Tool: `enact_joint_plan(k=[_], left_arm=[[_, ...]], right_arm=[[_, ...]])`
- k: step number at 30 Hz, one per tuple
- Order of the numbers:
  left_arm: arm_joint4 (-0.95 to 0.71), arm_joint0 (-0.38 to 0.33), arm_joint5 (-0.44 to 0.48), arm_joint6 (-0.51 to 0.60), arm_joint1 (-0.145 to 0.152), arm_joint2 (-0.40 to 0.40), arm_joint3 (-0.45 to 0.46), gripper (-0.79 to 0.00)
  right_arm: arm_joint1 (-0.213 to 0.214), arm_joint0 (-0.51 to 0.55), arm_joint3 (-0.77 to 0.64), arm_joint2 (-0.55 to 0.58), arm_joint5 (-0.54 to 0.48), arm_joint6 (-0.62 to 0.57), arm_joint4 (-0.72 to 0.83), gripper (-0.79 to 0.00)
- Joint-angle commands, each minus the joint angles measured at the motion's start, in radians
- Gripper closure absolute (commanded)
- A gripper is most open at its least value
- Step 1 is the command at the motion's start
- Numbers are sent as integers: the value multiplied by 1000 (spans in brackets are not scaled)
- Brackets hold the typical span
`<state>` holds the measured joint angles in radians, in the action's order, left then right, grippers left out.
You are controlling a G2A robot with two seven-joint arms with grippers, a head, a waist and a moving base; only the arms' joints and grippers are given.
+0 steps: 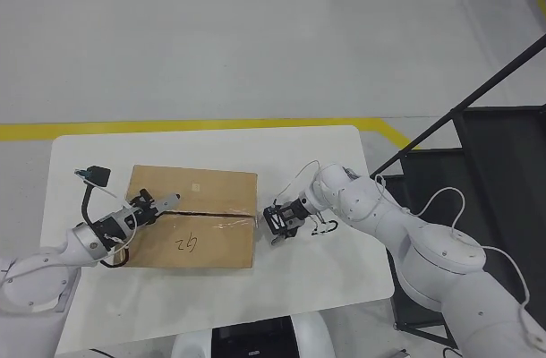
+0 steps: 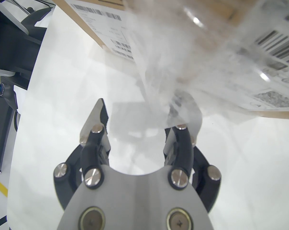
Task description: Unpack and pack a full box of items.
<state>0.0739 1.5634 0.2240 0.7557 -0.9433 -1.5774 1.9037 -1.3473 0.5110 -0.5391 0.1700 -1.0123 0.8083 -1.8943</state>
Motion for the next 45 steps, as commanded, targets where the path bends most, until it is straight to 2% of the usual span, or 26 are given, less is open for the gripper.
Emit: enact_joint_plan(k=[1, 4, 15, 18, 45], left_arm=[[0, 0, 0, 0, 0, 0, 0, -785], [0, 0, 0, 0, 0, 0, 0, -785], [0, 0, 0, 0, 0, 0, 0, -785], [0, 7, 2, -6, 0, -2, -2, -785], [0, 7, 2, -6, 0, -2, -2, -785]], right_arm=[[0, 0, 1, 0, 0, 0, 0, 0], [0, 0, 1, 0, 0, 0, 0, -18], [0, 0, 1, 0, 0, 0, 0, 0], [41, -6, -53, 0, 0, 0, 11, 0], [41, -6, -53, 0, 0, 0, 11, 0]])
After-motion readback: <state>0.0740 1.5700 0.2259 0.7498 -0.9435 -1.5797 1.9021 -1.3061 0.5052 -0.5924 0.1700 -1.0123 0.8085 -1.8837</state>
